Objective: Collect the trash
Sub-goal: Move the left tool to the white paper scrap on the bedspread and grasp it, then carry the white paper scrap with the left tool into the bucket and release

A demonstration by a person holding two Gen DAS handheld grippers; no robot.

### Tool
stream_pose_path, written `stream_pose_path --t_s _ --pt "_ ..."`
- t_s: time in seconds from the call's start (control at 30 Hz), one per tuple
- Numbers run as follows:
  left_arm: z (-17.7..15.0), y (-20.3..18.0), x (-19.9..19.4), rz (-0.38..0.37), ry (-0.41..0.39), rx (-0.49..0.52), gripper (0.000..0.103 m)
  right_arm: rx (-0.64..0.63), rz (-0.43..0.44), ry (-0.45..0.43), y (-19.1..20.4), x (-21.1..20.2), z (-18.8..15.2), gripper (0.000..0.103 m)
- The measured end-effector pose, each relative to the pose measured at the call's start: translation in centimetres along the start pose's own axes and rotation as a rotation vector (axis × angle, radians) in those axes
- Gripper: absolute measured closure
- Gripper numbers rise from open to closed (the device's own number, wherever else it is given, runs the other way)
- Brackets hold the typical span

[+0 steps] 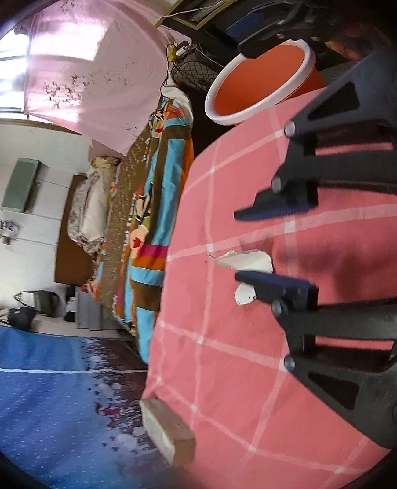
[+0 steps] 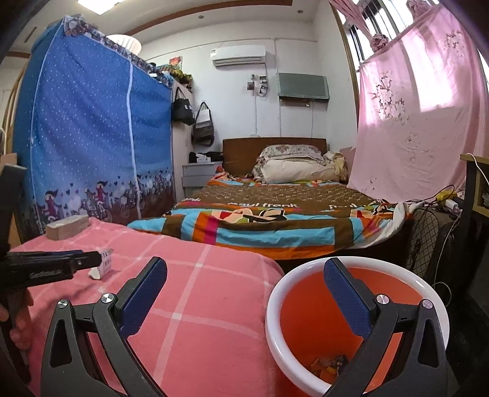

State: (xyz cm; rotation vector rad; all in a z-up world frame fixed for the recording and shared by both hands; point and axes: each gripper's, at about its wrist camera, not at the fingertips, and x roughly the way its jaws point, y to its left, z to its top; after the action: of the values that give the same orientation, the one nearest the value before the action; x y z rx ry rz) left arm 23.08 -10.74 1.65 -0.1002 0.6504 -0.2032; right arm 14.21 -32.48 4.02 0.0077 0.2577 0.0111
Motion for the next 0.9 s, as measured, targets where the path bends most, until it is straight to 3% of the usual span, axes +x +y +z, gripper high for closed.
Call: stream_pose_path --t_s 0.17,0.33,0.5,0.7,0.9 --pt "0.2 -0.1 0.9 0.009 0.028 -0.013 0.098 -0.015 0.004 0.033 0.4 0.6 -0.6 0.000" --pt "0.3 -1.1 -0.6 -0.013 -0.014 0.031 0.099 -0.015 0.003 0.061 0.5 0.8 -0.9 0.000" --pt "0.3 -3.9 -3.2 -0.118 -0.078 0.097 0.099 0.009 -0.018 0.038 -0.3 -0.1 -0.3 0.000" --pt "0.3 -8.8 -4.9 -0.259 -0.144 0.164 0.099 0.079 -0.145 -0.049 -4.7 -2.4 1.3 0.000" --pt "0.9 -14.3 -4.5 -0.368 -0.155 0.200 0.099 0.168 -0.299 -0.073 -10.9 -4.1 1.7 0.000"
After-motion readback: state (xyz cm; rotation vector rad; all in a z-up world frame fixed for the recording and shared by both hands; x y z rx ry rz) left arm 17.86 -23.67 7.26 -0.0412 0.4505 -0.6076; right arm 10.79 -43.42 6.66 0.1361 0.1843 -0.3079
